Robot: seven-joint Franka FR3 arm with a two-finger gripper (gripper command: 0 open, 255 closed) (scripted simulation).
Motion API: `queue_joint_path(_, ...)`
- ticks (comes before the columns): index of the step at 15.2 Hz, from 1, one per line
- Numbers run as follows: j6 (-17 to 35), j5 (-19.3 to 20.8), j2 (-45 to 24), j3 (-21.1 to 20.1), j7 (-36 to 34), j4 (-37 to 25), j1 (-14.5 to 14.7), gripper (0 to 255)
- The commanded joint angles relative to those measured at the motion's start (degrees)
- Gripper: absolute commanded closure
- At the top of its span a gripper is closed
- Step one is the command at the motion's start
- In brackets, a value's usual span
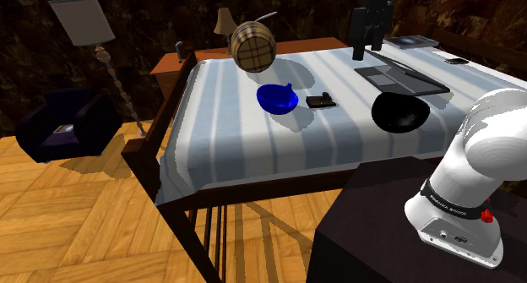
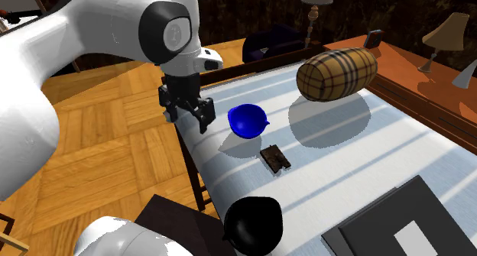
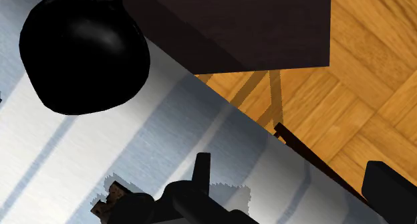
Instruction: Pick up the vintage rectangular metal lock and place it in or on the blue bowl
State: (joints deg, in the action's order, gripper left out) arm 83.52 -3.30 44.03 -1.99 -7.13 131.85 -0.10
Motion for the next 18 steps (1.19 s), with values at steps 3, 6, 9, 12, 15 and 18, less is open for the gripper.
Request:
queue_joint_path(3,2.9,1.2,-1.5,1.8,2.4,1.4,-0.5,0)
queue_joint_path(6,7.4,2.8,-4.5,4.6,5.9,2.8,-1.3,0)
queue_joint_path(9,11.8,4.1,-8.1,7.3,9.4,3.6,-2.0,0)
queue_joint_path(12,16.3,5.0,-12.4,10.0,12.8,3.6,-2.7,0)
queue_joint_path(15,20.5,5.4,-17.3,12.5,16.3,2.9,-3.1,0)
queue_joint_path(18,24.5,5.3,-22.8,15.0,19.9,1.4,-3.5,0)
